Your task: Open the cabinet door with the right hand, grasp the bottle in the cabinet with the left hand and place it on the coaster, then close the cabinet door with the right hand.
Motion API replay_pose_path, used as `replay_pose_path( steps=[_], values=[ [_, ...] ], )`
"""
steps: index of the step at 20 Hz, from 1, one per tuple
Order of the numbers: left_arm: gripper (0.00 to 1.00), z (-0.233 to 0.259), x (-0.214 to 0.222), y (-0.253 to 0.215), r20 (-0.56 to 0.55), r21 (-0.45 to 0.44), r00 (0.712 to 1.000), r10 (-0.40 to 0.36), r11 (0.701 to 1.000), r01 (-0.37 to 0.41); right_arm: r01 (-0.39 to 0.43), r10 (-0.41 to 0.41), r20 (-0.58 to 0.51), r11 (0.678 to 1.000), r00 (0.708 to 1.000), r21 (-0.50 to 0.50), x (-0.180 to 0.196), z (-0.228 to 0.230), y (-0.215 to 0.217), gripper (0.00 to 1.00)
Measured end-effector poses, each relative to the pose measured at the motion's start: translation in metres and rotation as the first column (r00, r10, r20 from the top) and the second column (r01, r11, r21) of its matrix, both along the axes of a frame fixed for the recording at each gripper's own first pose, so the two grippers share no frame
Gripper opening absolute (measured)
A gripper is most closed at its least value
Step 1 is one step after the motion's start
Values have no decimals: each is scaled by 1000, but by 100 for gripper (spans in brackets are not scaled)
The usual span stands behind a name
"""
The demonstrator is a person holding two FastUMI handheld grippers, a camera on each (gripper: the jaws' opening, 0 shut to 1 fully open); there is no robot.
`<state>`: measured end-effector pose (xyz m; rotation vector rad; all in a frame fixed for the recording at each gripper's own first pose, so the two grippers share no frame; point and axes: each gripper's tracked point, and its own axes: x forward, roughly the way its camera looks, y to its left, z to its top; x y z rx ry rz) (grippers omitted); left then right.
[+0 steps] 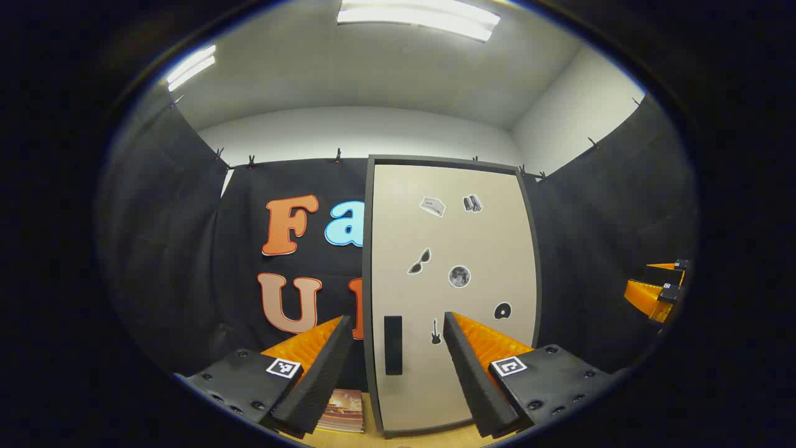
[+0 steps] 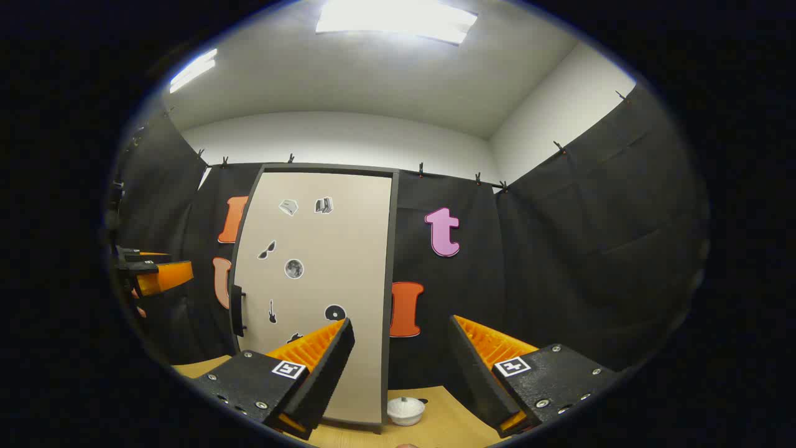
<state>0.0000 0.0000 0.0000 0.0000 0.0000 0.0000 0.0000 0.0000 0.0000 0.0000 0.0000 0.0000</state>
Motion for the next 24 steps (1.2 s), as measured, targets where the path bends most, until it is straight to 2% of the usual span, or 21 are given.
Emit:
replay_pose_path(
  steps=[2, 11, 16, 19, 23, 24],
  values=[
    [93, -2, 0, 1, -4, 4, 1000, 4, 1000, -4, -3, 3, -9, 1000, 1000, 0, 1, -3, 2, 94],
    [93, -10, -1, 7, -12, 17, 1000, 16, 1000, -15, 7, -6, -15, 1000, 1000, 19, 5, -6, 2, 94],
    [98, -12, -1, 3, -15, 9, 1000, -2, 1000, 2, -13, 13, -10, 1000, 1000, 0, 1, -5, 12, 94],
    [93, -15, -1, 4, -20, 6, 1000, -2, 1000, 2, -19, 19, -11, 1000, 1000, -11, 0, -5, 15, 94],
    [95, -18, -3, 4, -31, -4, 999, -18, 1000, 17, -44, 44, -19, 999, 999, -25, -1, -9, 25, 95],
    [93, -19, -4, 3, -32, -10, 999, -25, 1000, 25, -49, 49, -20, 998, 999, -31, 0, -9, 28, 94]
  ],
)
